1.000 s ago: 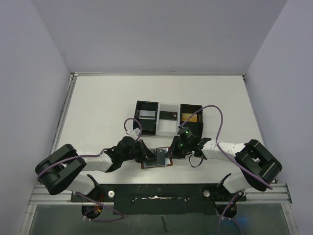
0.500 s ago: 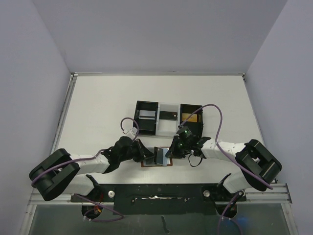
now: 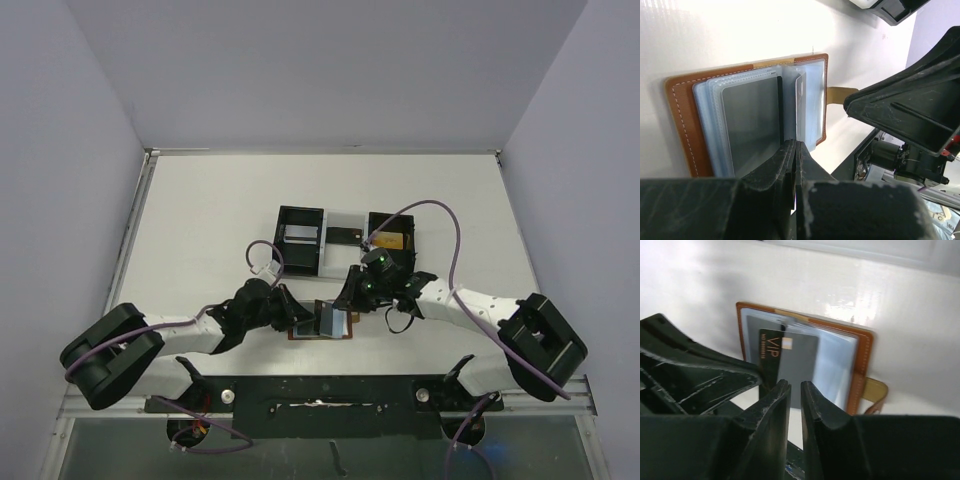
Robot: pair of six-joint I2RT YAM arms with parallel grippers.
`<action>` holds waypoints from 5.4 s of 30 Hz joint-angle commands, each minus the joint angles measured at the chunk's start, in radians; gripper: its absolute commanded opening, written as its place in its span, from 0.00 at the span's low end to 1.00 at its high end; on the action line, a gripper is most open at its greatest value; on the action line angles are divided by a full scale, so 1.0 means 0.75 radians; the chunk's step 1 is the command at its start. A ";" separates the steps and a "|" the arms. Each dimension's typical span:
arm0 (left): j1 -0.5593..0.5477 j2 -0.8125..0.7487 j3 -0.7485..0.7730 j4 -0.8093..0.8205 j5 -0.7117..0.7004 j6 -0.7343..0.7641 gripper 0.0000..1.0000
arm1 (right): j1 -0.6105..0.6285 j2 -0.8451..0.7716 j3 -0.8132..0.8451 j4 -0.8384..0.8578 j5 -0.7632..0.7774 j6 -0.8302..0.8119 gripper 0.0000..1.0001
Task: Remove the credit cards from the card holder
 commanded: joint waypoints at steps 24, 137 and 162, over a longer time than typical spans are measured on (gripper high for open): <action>0.008 0.112 0.072 0.166 0.102 0.010 0.00 | 0.023 0.141 -0.027 0.013 0.071 0.038 0.19; 0.308 -0.356 -0.023 0.822 0.558 -0.160 0.00 | -0.181 -0.276 -0.206 1.309 -0.716 0.127 0.46; 0.305 -0.358 -0.027 0.824 0.596 -0.155 0.00 | -0.156 -0.165 -0.204 1.501 -0.761 0.222 0.13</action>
